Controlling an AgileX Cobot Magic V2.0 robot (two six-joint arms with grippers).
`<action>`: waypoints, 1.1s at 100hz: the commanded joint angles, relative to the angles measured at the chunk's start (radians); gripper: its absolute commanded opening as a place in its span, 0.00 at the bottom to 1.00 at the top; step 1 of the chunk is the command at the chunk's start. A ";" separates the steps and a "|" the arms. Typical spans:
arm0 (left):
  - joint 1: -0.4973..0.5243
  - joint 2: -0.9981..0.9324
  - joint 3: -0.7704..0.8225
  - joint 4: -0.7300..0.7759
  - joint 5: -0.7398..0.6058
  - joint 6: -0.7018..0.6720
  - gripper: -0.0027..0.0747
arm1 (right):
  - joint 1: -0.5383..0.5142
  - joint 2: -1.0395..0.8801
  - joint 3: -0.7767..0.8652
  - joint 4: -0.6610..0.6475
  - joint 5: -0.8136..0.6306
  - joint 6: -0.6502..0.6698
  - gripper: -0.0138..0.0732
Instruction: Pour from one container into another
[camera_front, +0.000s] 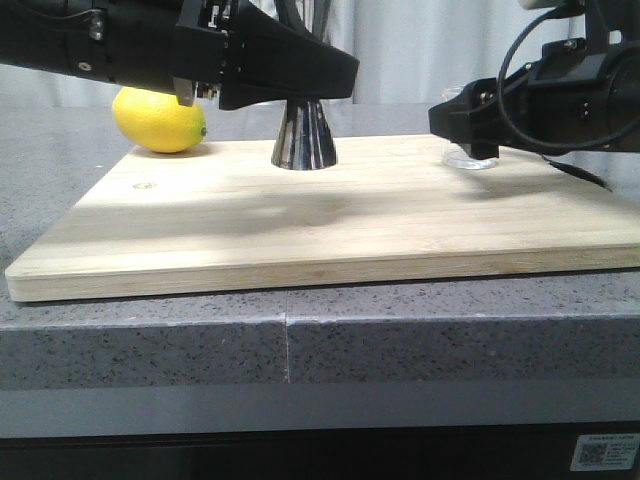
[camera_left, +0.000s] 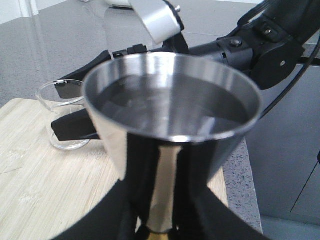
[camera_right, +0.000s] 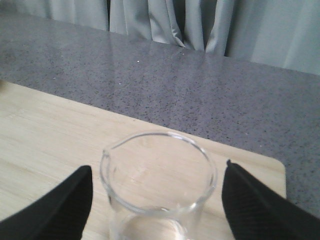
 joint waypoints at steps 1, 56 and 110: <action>-0.011 -0.037 -0.030 -0.069 0.065 -0.004 0.06 | -0.008 -0.064 -0.023 0.012 -0.038 -0.011 0.73; -0.011 -0.037 -0.030 -0.069 0.061 -0.004 0.06 | -0.008 -0.201 -0.021 0.003 0.193 0.010 0.73; -0.011 -0.037 -0.030 -0.078 0.014 0.001 0.06 | 0.040 -0.525 -0.021 -0.009 0.471 0.071 0.73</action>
